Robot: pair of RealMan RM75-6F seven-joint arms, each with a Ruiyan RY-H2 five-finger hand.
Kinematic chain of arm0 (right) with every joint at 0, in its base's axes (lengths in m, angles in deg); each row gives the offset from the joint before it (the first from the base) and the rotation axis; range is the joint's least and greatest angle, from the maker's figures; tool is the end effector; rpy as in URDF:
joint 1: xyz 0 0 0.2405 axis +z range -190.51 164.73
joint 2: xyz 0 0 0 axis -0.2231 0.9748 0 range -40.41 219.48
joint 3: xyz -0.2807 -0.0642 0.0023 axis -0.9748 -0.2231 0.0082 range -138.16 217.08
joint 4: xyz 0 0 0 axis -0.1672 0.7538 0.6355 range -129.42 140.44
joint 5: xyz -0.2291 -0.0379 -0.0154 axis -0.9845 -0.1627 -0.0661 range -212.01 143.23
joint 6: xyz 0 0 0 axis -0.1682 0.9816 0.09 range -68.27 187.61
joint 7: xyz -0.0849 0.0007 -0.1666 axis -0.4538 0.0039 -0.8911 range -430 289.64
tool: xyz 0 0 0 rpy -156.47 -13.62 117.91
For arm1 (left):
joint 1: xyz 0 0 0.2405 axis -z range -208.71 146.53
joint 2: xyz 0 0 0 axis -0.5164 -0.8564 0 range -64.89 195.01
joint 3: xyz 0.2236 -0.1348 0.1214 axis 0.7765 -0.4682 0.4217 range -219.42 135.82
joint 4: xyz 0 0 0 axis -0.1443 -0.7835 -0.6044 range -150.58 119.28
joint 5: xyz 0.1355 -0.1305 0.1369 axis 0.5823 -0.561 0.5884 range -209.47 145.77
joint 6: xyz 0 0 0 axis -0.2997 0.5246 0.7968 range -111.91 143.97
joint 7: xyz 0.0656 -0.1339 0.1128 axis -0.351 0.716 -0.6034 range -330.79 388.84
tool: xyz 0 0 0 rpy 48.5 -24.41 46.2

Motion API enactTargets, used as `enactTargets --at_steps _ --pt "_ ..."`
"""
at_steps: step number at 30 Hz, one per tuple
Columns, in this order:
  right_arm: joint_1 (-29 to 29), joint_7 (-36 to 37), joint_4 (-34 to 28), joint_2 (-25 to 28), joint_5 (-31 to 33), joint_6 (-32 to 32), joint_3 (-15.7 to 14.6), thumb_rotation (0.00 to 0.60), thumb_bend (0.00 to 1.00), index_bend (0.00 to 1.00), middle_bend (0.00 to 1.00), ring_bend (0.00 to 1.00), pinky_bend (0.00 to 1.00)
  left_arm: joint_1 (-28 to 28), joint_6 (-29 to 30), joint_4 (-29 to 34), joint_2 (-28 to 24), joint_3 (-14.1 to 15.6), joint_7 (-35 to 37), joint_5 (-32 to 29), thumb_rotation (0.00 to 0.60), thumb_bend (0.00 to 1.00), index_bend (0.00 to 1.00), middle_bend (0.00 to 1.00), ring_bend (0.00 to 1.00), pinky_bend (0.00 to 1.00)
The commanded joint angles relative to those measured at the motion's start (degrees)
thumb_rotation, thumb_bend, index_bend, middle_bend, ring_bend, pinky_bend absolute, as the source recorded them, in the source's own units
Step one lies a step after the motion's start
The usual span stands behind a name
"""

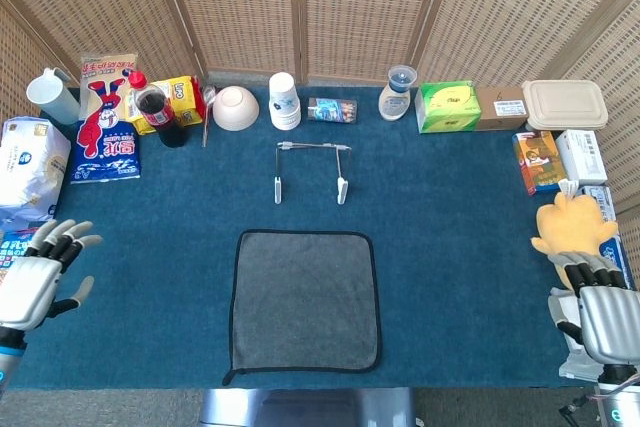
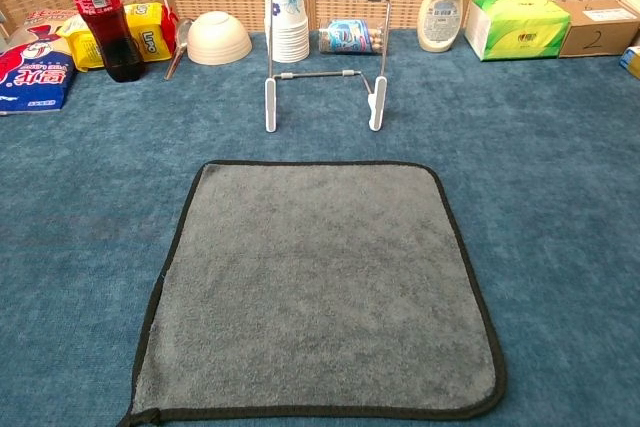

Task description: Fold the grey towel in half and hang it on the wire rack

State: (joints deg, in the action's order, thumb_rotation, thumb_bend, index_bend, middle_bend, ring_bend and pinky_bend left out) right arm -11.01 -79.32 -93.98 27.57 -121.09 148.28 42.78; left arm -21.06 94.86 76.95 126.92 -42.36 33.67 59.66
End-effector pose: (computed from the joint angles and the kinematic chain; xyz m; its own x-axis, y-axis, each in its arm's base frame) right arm -0.3278 -0.2109 0.1642 0.4620 0.0402 0.8860 -0.8869 0.0233 0.4614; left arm -0.3267 0.2467 0.1332 0.3810 0.1210 0.9166 0.9172 -0.1742 -0.3582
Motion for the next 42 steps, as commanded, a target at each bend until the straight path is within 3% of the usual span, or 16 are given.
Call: enactTargets --at_steps 1,11,23,35,42 --pt "0.29 -0.64 -0.4 -0.33 -0.09 -0.59 -0.07 0.6 0.37 0.24 0.25 0.2 0.2 3.42 -4.15 1.75 -0.69 0.23 1.72 1.99 0.6 0.2 0.23 0.18 0.14 0.05" --pt "2.62 -2.36 -0.72 -0.83 -0.99 -3.9 0.03 0.6 0.37 0.24 0.25 0.19 0.2 12.87 -14.51 7.39 -0.49 0.27 0.58 7.11 0.6 0.2 0.25 0.18 0.15 0.06" --pt "3.83 -1.45 -0.15 -1.55 -0.79 -5.13 0.42 0.6 0.37 0.24 0.25 0.19 0.2 23.16 -26.5 13.21 3.64 0.95 -3.51 10.82 0.6 0.2 0.24 0.18 0.13 0.06" --pt "3.14 0.22 0.78 -1.21 0.08 -4.34 0.32 0.6 0.37 0.24 0.25 0.19 0.2 27.34 -31.79 12.43 12.56 1.67 -10.05 8.75 0.6 0.2 0.17 0.11 0.06 0.04" --pt "3.04 1.45 1.74 -1.39 0.42 -4.37 0.32 0.6 0.37 0.24 0.25 0.19 0.2 28.41 -34.14 12.08 17.34 1.28 -16.2 4.93 0.6 0.17 0.06 0.01 0.0 0.0"
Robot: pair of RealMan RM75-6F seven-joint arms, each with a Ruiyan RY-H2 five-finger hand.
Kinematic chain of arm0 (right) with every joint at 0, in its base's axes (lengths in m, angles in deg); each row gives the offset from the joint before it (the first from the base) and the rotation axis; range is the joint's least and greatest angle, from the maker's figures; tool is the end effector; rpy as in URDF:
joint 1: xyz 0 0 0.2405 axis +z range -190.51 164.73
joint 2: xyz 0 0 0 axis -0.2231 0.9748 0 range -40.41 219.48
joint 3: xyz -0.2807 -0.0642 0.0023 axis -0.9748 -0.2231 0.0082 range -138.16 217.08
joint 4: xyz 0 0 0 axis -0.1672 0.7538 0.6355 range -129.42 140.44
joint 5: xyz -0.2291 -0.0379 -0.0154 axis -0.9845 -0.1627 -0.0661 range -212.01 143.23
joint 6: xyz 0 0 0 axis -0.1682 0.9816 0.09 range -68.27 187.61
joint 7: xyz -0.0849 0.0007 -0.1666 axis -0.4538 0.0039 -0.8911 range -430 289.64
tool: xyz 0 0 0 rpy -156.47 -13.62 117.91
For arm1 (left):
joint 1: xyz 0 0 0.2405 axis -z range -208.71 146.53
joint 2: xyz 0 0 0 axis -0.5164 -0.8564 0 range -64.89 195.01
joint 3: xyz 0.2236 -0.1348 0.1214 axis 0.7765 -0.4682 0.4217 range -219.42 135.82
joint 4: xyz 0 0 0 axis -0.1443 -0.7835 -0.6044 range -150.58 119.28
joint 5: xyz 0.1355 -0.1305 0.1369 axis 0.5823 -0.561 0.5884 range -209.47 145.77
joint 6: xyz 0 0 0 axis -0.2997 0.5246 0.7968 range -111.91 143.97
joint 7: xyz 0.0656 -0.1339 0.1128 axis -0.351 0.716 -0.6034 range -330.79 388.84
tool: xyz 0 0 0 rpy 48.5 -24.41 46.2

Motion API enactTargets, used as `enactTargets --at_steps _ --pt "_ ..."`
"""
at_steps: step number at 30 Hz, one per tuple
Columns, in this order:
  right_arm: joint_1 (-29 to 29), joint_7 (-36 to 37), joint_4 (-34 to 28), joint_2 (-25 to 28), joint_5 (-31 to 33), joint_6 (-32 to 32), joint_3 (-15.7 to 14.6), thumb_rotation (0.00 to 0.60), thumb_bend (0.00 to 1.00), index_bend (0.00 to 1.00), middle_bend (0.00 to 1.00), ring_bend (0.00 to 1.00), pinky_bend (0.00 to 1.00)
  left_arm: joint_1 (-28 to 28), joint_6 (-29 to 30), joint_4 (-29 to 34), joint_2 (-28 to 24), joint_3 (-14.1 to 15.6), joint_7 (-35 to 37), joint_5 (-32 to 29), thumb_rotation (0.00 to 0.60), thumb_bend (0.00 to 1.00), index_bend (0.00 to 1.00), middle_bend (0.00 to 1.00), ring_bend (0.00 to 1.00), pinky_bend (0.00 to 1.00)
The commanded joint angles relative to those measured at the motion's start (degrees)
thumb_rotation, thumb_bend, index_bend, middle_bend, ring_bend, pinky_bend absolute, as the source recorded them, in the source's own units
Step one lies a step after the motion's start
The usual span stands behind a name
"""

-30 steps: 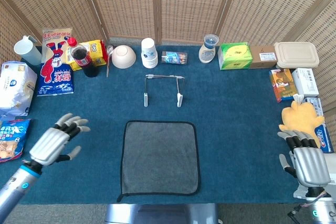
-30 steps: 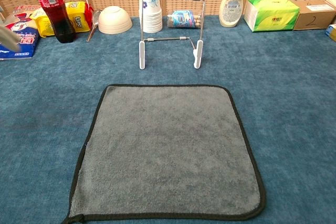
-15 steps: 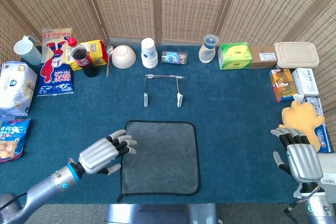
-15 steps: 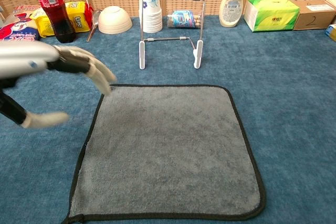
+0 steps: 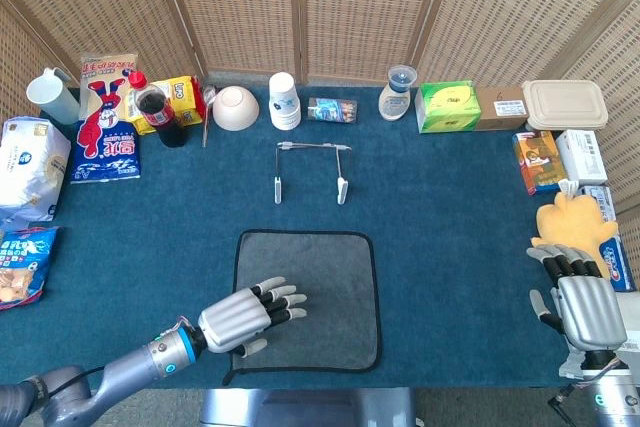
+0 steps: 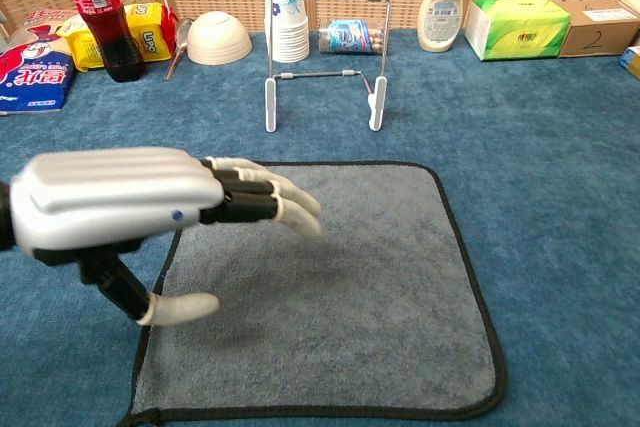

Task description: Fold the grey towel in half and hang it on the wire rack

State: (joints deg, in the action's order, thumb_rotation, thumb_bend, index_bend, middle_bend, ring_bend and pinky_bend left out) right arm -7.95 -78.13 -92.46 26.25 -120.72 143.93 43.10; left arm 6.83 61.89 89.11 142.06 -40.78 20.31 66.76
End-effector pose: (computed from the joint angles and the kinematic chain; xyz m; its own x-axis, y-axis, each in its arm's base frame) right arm -0.3251 -0.2301 0.1467 0.4457 -0.0058 0.8952 -0.8949 -0.0279 0.4454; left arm -0.1194 0.2534 -0.0591 0.5925 0.3891 0.7053 0.6081 -0.7903 -0.0749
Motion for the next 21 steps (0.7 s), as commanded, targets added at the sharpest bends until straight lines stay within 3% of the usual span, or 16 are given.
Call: enactTargets --at_steps 1,14,16,21 --pt "-0.01 0.45 0.36 -0.1 0.07 -0.02 0.0 0.6 0.37 0.24 0.25 0.19 0.2 0.6 -1.35 -0.05 2.8 -0.42 -3.84 -2.77 0.6 0.16 0.05 0.01 0.0 0.0" --pt "0.23 2.46 2.06 -0.41 0.49 -0.41 0.21 0.6 0.37 0.24 0.25 0.2 0.2 2.19 -3.91 -0.06 8.85 -0.54 -12.31 -10.04 0.599 0.08 0.0 0.0 0.0 0.0" --pt "0.26 2.69 2.29 -0.5 0.62 -0.49 0.25 0.6 0.37 0.24 0.25 0.19 0.2 2.5 -4.01 -0.42 9.47 -0.58 -12.97 -10.7 0.582 0.07 0.0 0.0 0.0 0.0" --pt "0.27 2.9 2.53 -0.59 0.79 -0.57 0.26 0.6 0.37 0.24 0.25 0.19 0.2 2.86 -3.22 -1.08 10.5 -0.38 -13.96 -11.15 0.472 0.03 0.0 0.0 0.0 0.0"
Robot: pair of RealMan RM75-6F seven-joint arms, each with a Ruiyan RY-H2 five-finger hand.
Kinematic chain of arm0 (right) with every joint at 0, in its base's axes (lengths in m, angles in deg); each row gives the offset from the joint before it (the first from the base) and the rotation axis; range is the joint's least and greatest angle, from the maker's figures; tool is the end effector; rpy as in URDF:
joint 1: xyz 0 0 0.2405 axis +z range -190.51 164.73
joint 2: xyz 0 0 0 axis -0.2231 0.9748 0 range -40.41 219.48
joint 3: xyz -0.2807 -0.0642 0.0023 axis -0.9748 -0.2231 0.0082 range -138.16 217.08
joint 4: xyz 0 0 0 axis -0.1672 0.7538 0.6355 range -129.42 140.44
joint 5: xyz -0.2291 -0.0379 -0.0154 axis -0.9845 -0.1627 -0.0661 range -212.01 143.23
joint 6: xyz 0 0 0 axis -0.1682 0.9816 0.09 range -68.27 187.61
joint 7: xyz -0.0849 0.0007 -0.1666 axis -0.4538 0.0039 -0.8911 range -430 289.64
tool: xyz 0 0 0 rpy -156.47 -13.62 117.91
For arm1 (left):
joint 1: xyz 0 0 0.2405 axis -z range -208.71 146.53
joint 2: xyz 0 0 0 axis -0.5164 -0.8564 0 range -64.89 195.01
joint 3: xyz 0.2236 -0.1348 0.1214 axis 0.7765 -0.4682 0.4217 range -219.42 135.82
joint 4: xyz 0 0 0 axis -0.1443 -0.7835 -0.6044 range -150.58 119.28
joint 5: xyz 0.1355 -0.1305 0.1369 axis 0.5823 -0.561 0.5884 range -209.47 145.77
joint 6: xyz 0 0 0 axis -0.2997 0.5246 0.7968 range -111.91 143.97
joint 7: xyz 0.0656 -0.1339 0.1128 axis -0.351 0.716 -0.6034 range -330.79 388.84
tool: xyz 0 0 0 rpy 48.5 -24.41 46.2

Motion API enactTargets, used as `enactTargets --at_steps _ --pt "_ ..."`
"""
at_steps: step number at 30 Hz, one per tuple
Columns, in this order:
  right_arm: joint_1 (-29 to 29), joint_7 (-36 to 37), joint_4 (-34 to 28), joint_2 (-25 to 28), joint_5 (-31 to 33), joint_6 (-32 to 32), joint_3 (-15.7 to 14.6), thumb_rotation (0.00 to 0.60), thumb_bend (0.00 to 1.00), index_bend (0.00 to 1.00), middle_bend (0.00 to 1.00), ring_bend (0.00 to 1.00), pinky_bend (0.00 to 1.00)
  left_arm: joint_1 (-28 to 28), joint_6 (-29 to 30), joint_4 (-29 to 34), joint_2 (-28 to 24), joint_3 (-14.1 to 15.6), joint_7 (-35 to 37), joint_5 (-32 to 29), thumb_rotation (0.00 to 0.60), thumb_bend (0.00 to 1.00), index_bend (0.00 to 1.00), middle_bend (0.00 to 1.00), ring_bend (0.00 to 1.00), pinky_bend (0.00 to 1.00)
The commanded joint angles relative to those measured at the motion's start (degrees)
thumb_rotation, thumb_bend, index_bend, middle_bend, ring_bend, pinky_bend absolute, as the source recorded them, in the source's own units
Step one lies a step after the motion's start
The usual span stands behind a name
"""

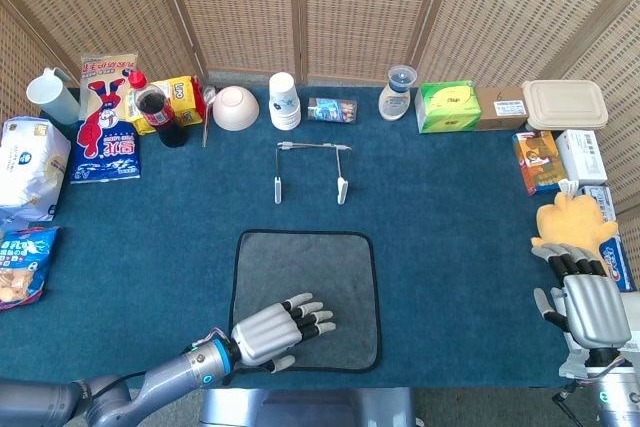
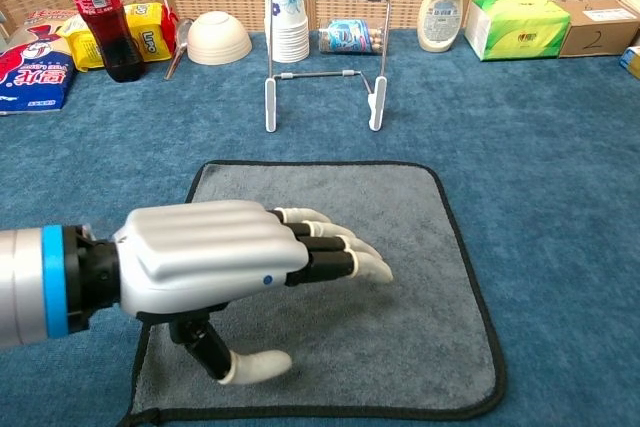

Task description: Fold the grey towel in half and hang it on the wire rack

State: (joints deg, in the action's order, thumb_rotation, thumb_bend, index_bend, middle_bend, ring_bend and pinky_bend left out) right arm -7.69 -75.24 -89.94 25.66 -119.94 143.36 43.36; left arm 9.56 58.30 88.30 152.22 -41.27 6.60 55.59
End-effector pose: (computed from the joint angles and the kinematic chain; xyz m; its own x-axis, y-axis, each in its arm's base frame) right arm -0.3358 -0.2335 0.1473 0.4290 -0.0092 0.9033 -0.9033 -0.0152 0.4288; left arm -0.0885 0.2373 -0.1115 0.6302 0.3903 0.6712 0.5776 -0.8134 -0.0693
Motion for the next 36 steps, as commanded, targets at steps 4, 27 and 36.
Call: enactTargets --at_steps 4,27,36 --pt "0.01 -0.06 -0.05 -0.01 0.04 0.03 0.02 0.6 0.37 0.24 0.25 0.19 0.2 0.27 1.32 -0.97 1.03 0.25 -0.55 0.23 0.355 0.01 0.0 0.0 0.0 0.0" --pt "-0.25 -0.18 -0.46 0.11 0.22 0.36 -0.09 0.6 0.37 0.24 0.25 0.19 0.2 1.91 2.91 -3.64 4.53 1.93 -7.07 0.24 0.324 0.0 0.0 0.0 0.0 0.0" --pt "-0.53 0.26 -0.36 0.18 0.21 0.7 -0.15 0.6 0.37 0.24 0.25 0.19 0.2 1.38 3.74 -4.92 5.99 3.47 -10.53 -0.48 0.322 0.0 0.0 0.0 0.0 0.0"
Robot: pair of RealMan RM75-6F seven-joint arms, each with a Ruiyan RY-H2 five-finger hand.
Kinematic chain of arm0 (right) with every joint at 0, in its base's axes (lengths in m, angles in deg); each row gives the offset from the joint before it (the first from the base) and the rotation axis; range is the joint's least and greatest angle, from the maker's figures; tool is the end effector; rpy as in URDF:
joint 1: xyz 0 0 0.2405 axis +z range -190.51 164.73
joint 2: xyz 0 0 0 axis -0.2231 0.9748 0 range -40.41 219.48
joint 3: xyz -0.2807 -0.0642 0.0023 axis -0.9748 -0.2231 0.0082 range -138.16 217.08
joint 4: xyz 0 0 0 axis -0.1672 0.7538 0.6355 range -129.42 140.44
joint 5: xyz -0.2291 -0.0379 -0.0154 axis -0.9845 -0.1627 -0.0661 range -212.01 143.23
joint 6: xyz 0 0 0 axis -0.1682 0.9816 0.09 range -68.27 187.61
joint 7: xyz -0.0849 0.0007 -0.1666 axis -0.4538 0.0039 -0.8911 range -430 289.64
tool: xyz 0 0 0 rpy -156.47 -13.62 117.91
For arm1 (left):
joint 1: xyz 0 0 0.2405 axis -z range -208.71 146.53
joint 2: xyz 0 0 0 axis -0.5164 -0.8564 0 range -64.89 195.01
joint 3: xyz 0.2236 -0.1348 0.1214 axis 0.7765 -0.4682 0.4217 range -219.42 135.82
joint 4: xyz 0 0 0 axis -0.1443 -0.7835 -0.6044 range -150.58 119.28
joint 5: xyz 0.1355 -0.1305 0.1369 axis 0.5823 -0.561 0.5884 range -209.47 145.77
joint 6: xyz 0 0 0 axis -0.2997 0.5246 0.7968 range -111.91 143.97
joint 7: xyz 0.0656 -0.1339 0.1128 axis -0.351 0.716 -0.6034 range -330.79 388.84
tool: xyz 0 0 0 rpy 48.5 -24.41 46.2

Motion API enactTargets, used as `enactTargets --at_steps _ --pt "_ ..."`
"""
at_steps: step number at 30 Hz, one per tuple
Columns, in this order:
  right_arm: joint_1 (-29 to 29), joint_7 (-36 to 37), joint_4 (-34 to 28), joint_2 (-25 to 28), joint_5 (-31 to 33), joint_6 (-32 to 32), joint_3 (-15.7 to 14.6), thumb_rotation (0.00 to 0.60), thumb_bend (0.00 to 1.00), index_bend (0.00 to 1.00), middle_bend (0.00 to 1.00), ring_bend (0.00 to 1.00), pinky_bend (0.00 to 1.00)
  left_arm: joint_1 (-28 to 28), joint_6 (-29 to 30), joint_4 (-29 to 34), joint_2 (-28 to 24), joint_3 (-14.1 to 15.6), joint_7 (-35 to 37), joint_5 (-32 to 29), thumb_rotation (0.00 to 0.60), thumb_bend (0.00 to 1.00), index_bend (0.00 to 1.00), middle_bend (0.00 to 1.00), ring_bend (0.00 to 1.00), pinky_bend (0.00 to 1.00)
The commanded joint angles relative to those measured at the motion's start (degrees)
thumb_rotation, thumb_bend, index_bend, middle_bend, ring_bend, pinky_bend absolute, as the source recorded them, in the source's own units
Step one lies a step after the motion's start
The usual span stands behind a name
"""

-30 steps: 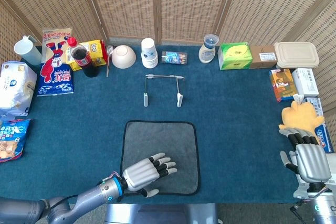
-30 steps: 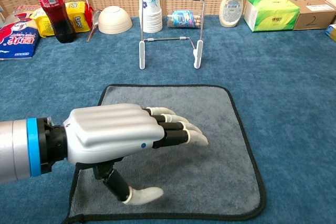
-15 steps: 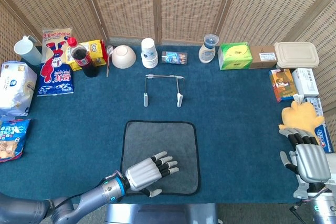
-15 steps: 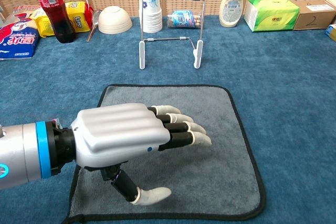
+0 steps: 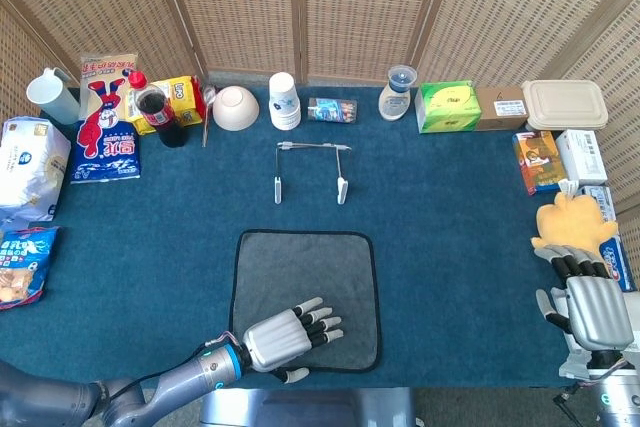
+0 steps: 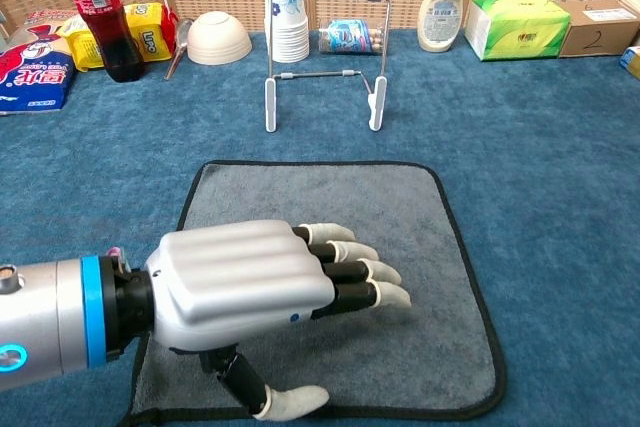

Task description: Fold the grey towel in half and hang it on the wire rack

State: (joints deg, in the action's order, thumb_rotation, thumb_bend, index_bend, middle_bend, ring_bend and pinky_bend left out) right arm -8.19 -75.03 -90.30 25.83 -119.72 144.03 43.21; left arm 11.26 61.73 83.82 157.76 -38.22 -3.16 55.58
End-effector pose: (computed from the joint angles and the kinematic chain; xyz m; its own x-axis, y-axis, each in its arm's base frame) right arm -0.3369 -0.2299 0.1495 0.4224 -0.0045 0.9064 -0.9064 -0.0029 0.4224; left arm -0.0853 0.2280 -0.1371 0.7140 0.2363 0.6591 0.4474 -0.8781 -0.1698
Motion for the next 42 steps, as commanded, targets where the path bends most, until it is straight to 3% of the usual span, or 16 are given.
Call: enactTargets --at_steps 1,28,31,36,42 --pt "-0.03 0.11 -0.01 0.02 -0.01 0.03 0.0 0.6 0.37 0.24 0.25 0.19 0.2 -0.46 0.48 -0.62 0.68 0.55 -1.19 -0.63 0.321 0.0 0.0 0.0 0.0 0.0" --pt "-0.19 1.49 0.04 0.03 0.04 -0.13 -0.15 0.6 0.37 0.24 0.25 0.19 0.2 -0.38 0.23 -3.75 4.71 1.64 -6.81 -3.47 0.343 0.0 0.0 0.0 0.0 0.0" --pt "-0.26 2.28 0.38 -0.09 0.14 -0.15 -0.15 0.6 0.37 0.24 0.25 0.19 0.2 -0.37 0.26 -4.45 5.53 1.43 -8.49 -4.48 0.402 0.0 0.0 0.0 0.0 0.0" --pt "-0.34 2.79 0.71 -0.13 0.13 -0.14 -0.18 0.6 0.37 0.24 0.25 0.19 0.2 -0.69 1.45 -5.25 6.44 1.34 -10.9 -5.0 0.593 0.0 0.0 0.0 0.0 0.0" --pt "-0.41 3.04 0.87 -0.16 0.05 -0.04 -0.2 0.6 0.37 0.24 0.25 0.2 0.2 -1.32 2.98 -5.62 7.27 1.11 -12.01 -5.74 0.6 0.0 0.0 0.0 0.0 0.0"
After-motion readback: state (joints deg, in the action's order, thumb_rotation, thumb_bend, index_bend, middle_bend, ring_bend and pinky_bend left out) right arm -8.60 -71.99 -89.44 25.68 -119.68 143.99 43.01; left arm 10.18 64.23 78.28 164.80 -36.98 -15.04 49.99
